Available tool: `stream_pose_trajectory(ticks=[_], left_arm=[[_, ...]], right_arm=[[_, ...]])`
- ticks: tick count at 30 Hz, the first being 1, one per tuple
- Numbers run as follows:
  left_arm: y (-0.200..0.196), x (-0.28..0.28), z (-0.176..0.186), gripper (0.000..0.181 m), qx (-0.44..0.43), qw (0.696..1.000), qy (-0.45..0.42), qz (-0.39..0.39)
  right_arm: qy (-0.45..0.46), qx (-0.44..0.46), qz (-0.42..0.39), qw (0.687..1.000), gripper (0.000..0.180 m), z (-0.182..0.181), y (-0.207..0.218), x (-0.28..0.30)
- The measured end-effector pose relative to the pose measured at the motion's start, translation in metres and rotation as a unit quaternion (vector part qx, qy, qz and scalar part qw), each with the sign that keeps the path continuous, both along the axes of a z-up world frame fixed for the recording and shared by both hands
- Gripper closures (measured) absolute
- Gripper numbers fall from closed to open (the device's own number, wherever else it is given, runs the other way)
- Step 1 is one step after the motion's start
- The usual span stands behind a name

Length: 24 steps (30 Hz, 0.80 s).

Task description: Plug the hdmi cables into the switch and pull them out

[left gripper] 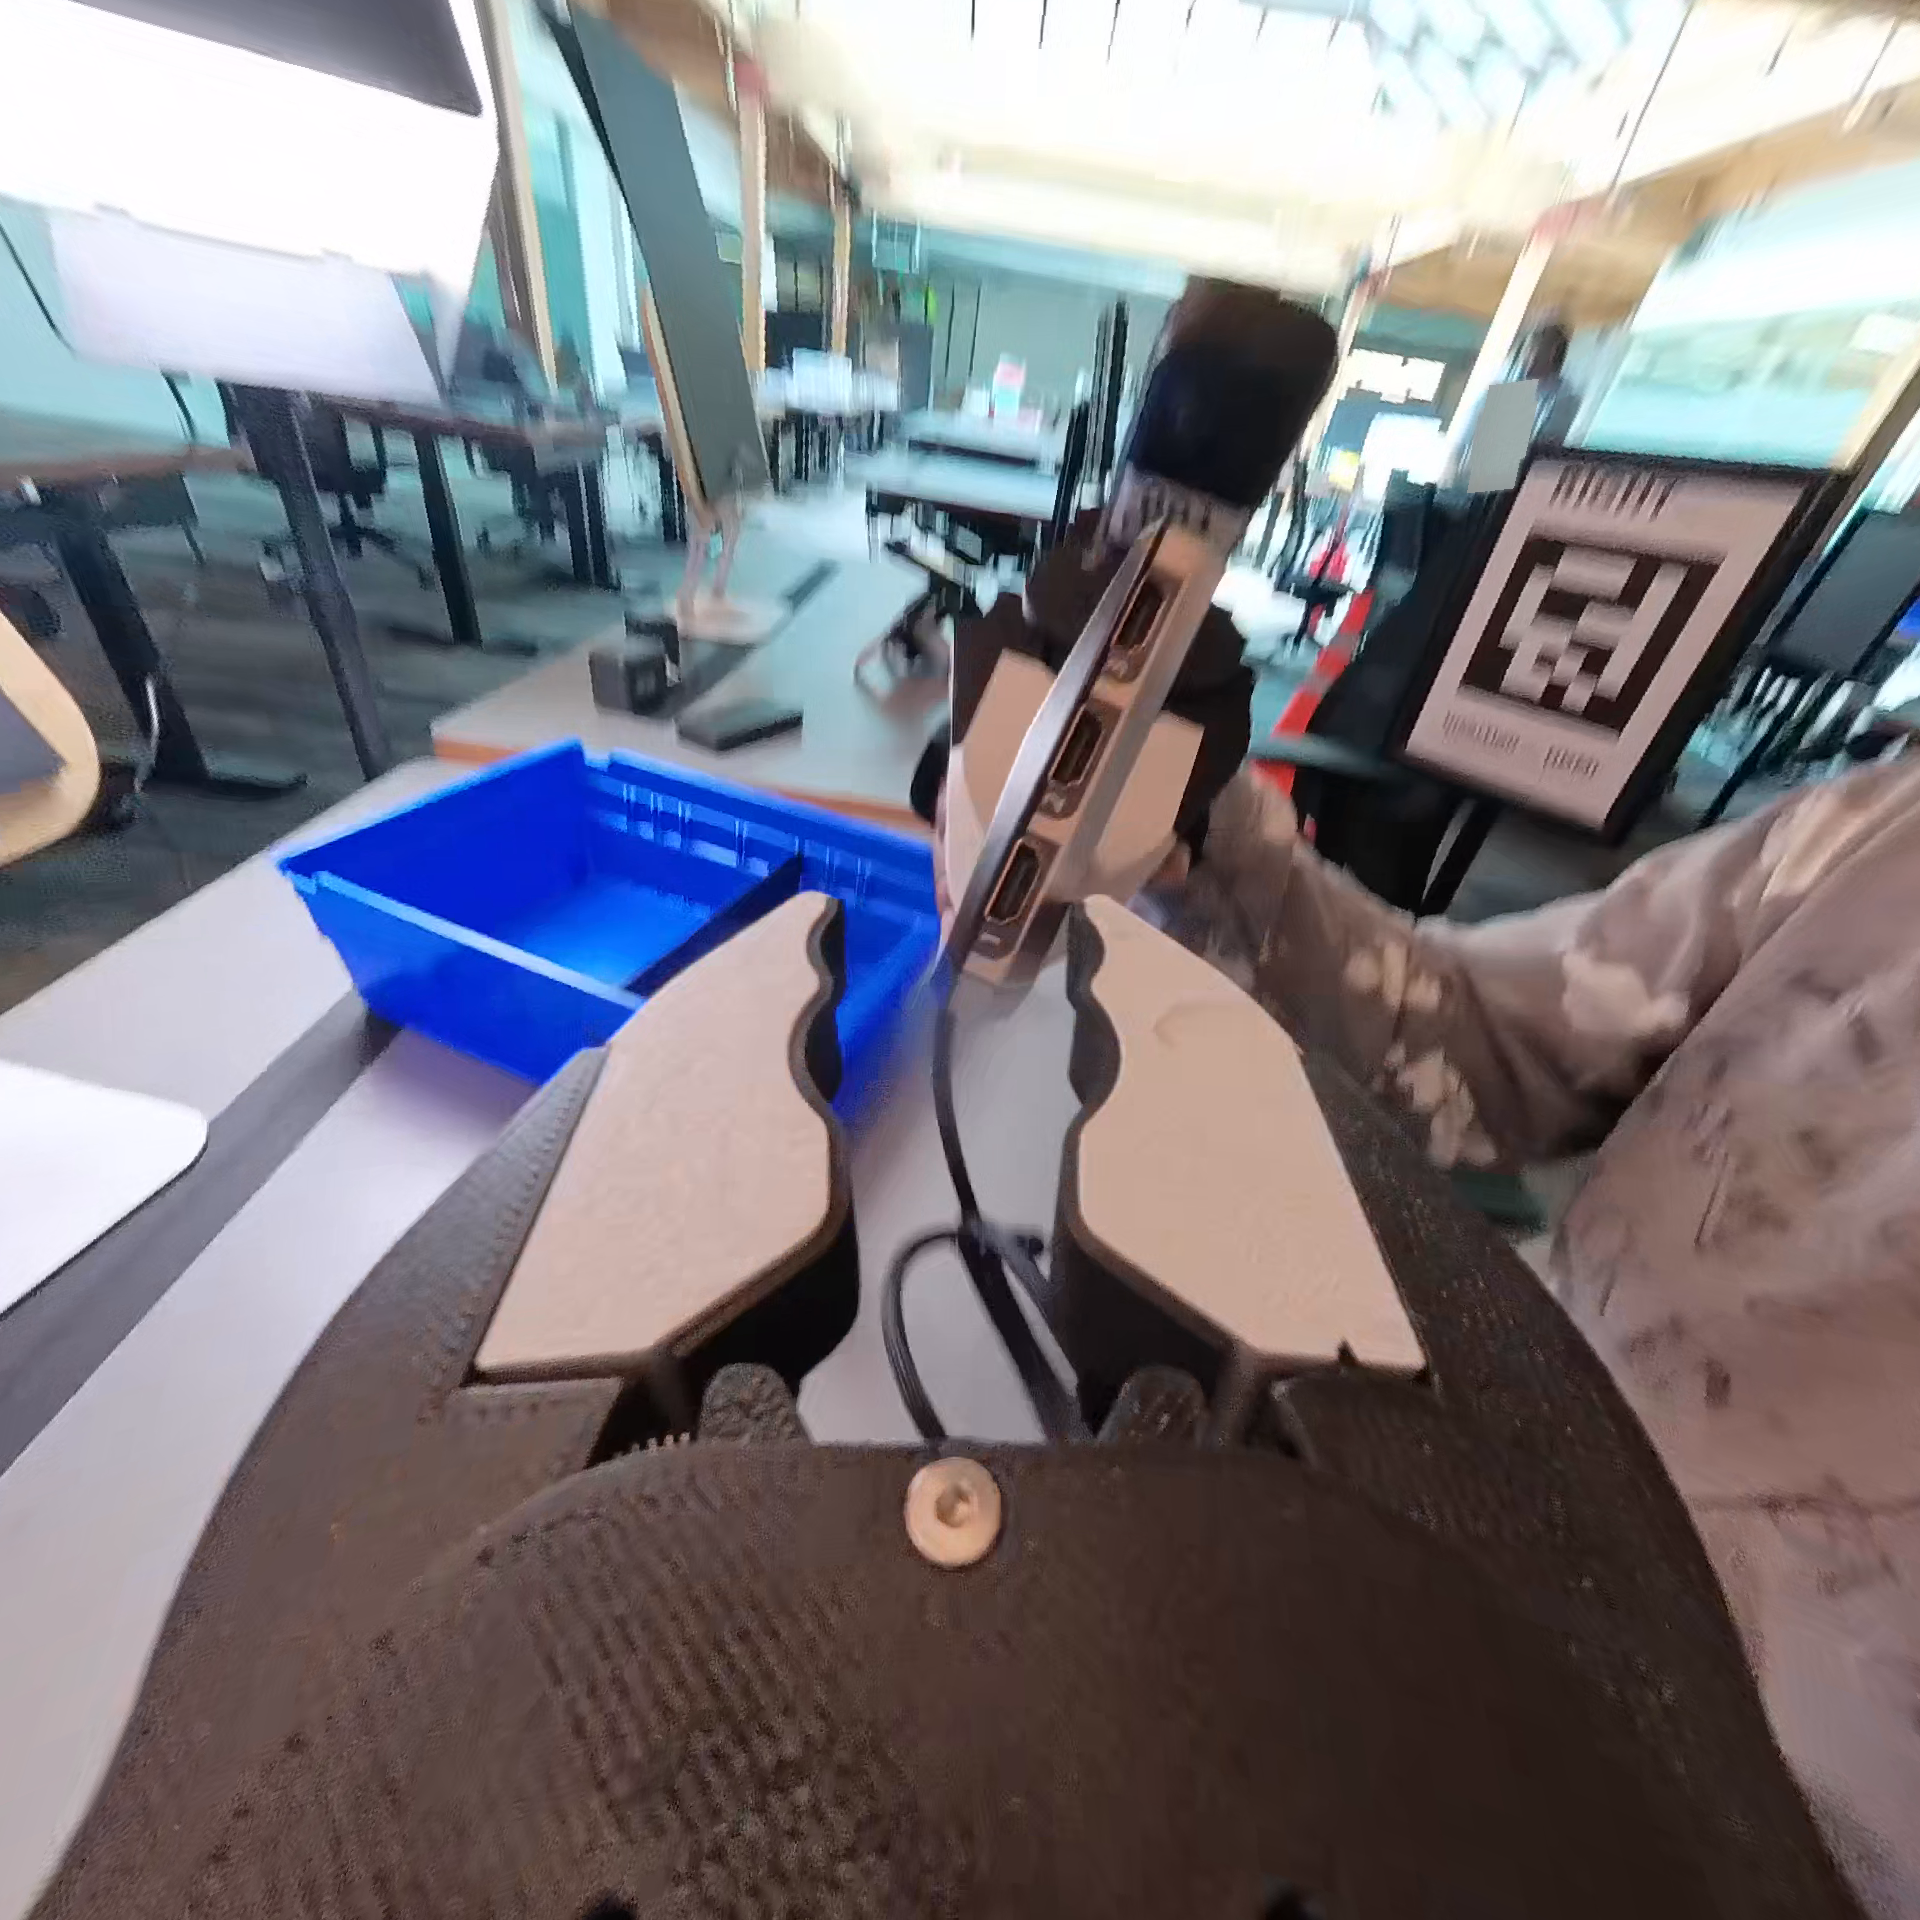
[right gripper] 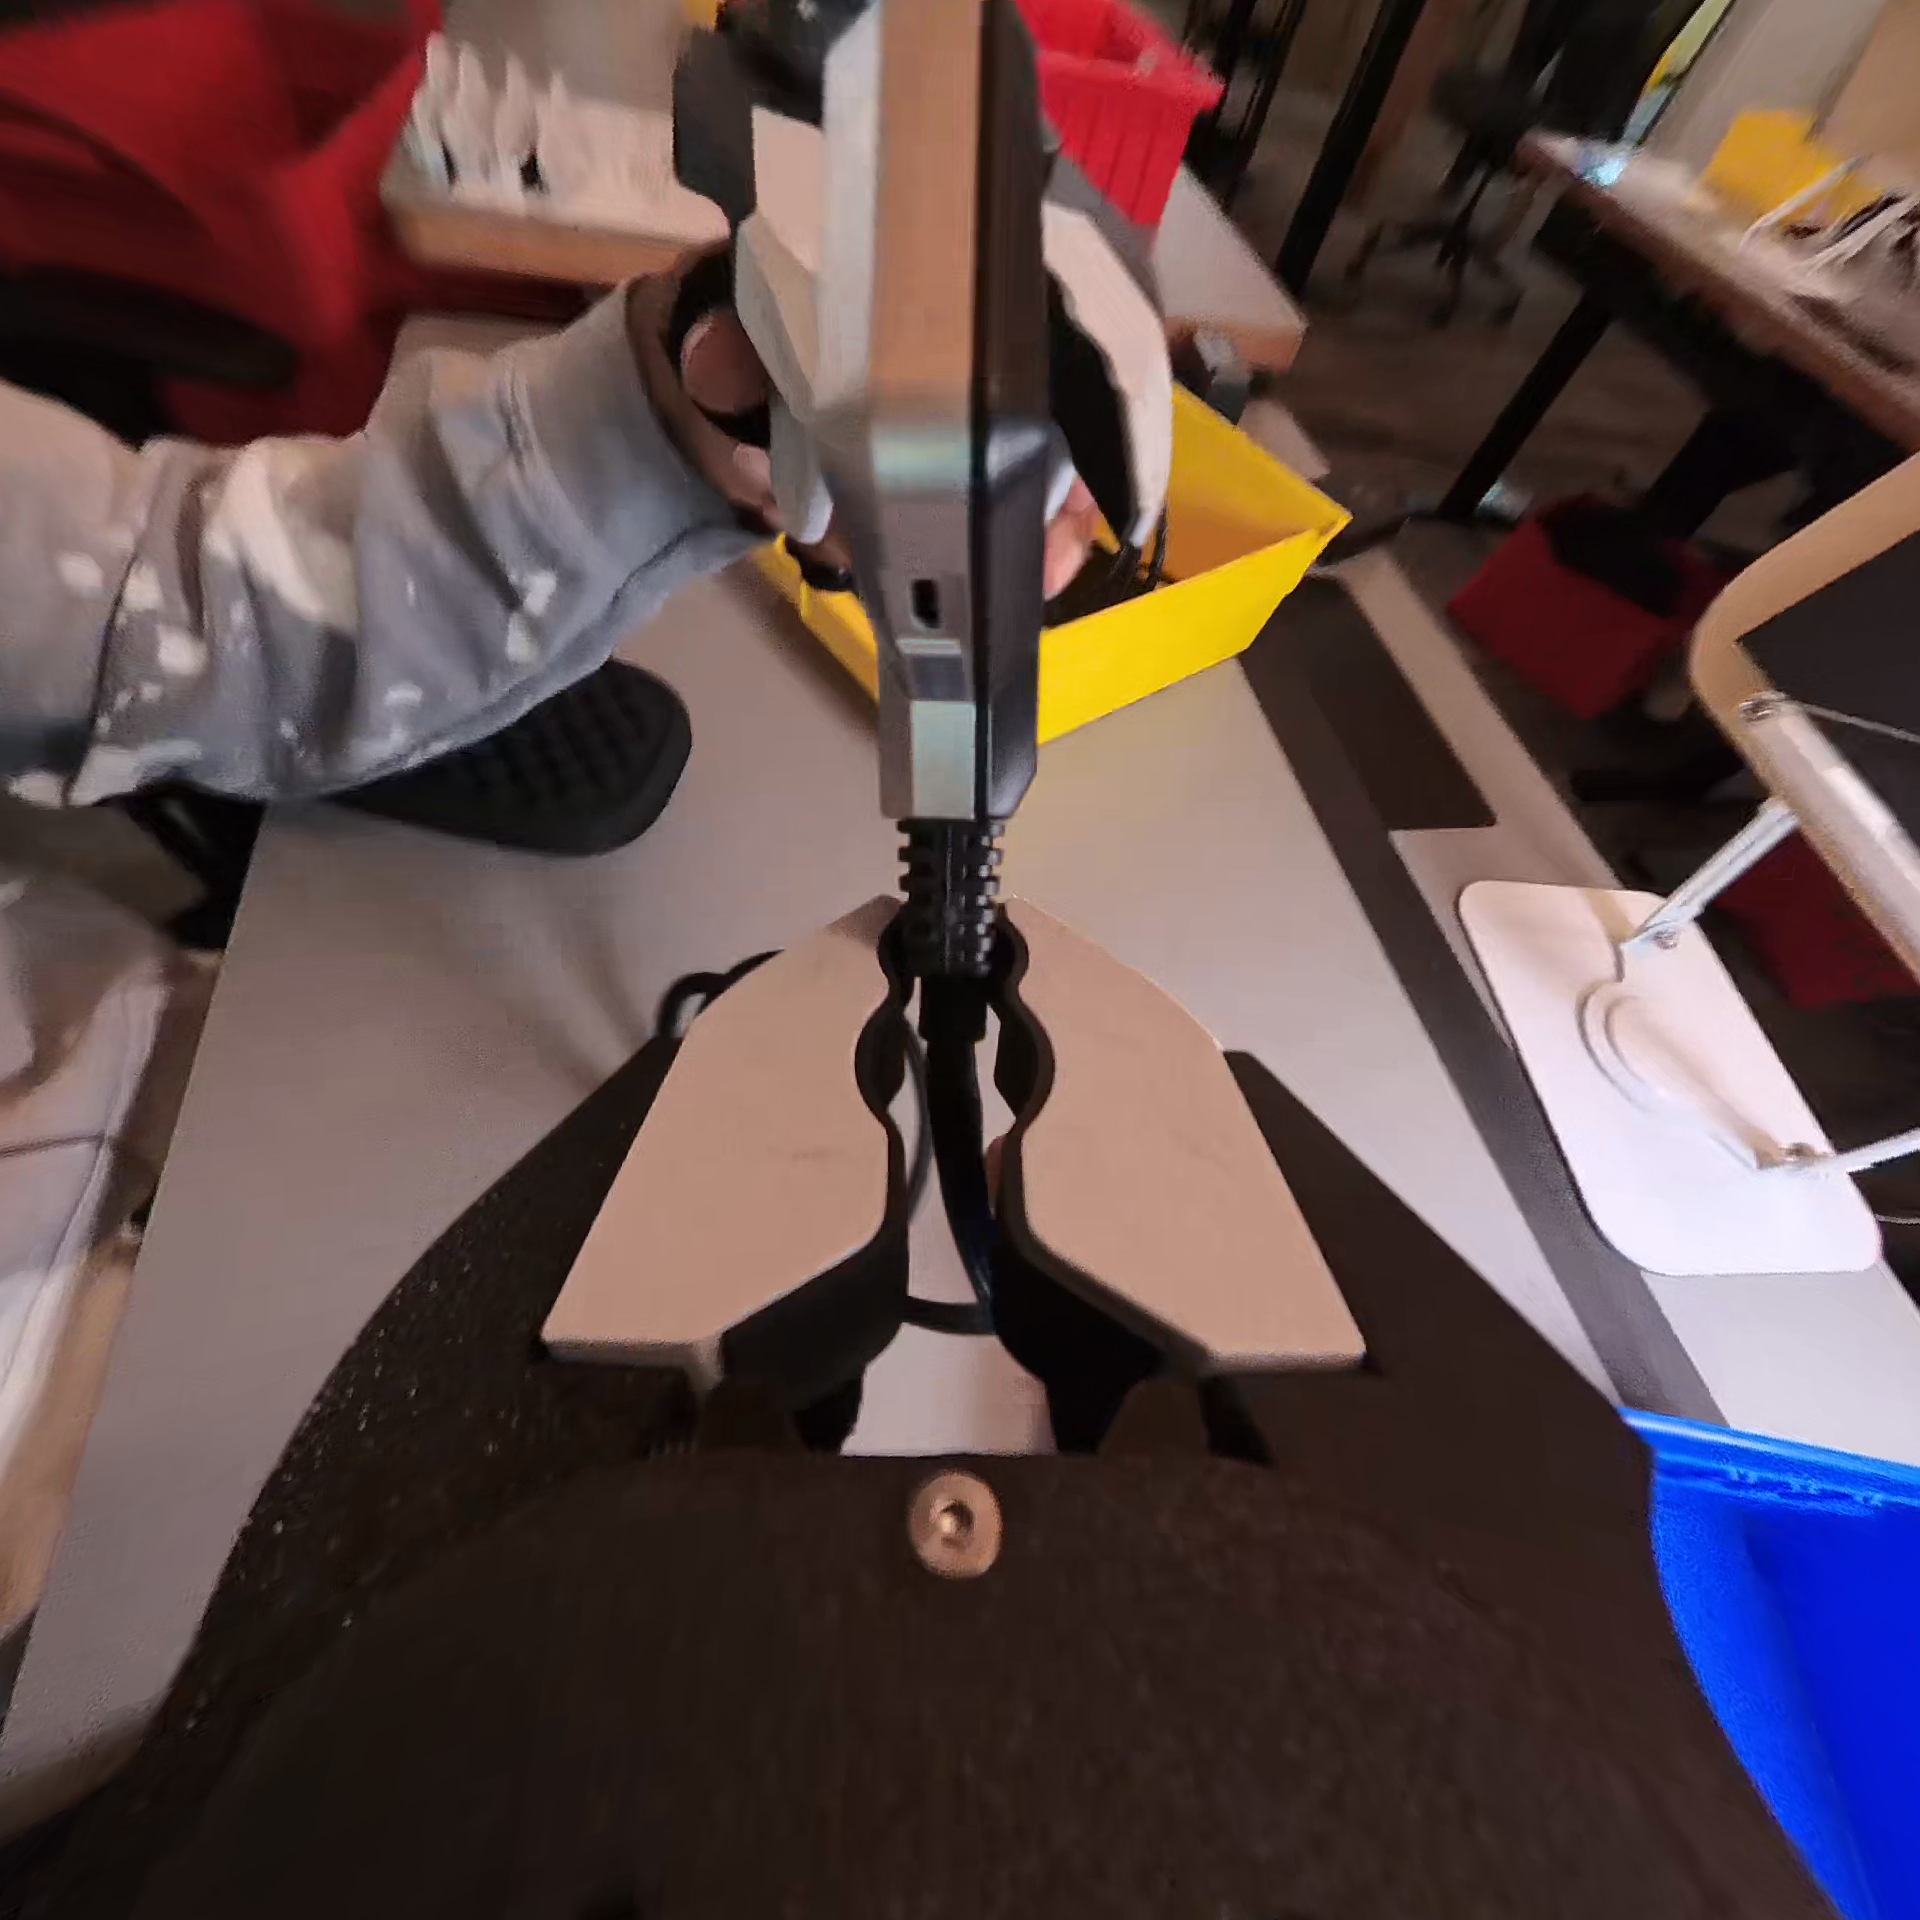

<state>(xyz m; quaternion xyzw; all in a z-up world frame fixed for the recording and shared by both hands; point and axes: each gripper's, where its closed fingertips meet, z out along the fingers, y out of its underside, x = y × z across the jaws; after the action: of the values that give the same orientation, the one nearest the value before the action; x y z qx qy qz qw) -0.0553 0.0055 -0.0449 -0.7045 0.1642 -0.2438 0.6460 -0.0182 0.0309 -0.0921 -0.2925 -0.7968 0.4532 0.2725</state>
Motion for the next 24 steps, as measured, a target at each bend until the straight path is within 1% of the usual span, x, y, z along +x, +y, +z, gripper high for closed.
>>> stream_pose_trajectory(ticks=[2, 4, 6, 8, 11, 13, 14, 16, 17, 19, 20, 22, 24], left_arm=[[0.003, 0.012, -0.020, 0.129, -0.037, 0.998, 0.050, -0.016], [0.007, 0.025, -0.029, 0.141, -0.044, 0.995, 0.086, -0.027], [0.010, 0.032, -0.037, 0.154, -0.053, 0.990, 0.127, -0.028], [0.013, 0.026, -0.037, 0.156, -0.051, 0.988, 0.145, -0.001], [0.016, 0.003, -0.021, 0.158, -0.033, 0.995, 0.080, 0.049], [0.015, -0.022, -0.015, 0.158, -0.017, 0.995, 0.033, 0.087], [0.014, -0.034, -0.012, 0.158, -0.009, 0.995, -0.001, 0.101], [0.013, -0.059, -0.006, 0.158, 0.012, 0.989, -0.081, 0.123], [0.013, -0.071, -0.006, 0.158, 0.023, 0.984, -0.118, 0.135], [0.013, -0.087, -0.007, 0.158, 0.041, 0.972, -0.185, 0.142], [0.012, -0.092, -0.005, 0.158, 0.054, 0.964, -0.219, 0.139], [0.011, -0.092, 0.001, 0.158, 0.074, 0.954, -0.263, 0.124], [0.011, -0.081, 0.008, 0.158, 0.091, 0.954, -0.263, 0.109]], right_arm=[[-0.040, 0.014, 0.022, 0.999, 0.168, -0.016, -0.008, 0.002], [-0.072, 0.044, 0.022, 0.996, 0.168, -0.034, -0.011, -0.002], [-0.080, 0.053, 0.020, 0.995, 0.168, -0.044, -0.011, -0.007], [-0.054, 0.046, 0.002, 0.998, 0.167, -0.040, -0.007, -0.017], [0.030, 0.000, -0.072, 0.997, 0.159, -0.005, 0.010, -0.033], [0.099, -0.053, -0.133, 0.985, 0.157, 0.031, 0.028, -0.035], [0.125, -0.089, -0.146, 0.977, 0.158, 0.047, 0.032, -0.032], [0.139, -0.159, -0.127, 0.969, 0.162, 0.066, 0.027, -0.024], [0.124, -0.181, -0.109, 0.969, 0.163, 0.065, 0.018, -0.023], [0.075, -0.195, -0.084, 0.974, 0.162, 0.046, -0.002, -0.034], [0.051, -0.197, -0.079, 0.976, 0.158, 0.032, -0.012, -0.044], [0.023, -0.217, -0.086, 0.972, 0.143, 0.006, -0.028, -0.068], [0.028, -0.273, -0.089, 0.957, 0.129, 0.001, -0.037, -0.084]])
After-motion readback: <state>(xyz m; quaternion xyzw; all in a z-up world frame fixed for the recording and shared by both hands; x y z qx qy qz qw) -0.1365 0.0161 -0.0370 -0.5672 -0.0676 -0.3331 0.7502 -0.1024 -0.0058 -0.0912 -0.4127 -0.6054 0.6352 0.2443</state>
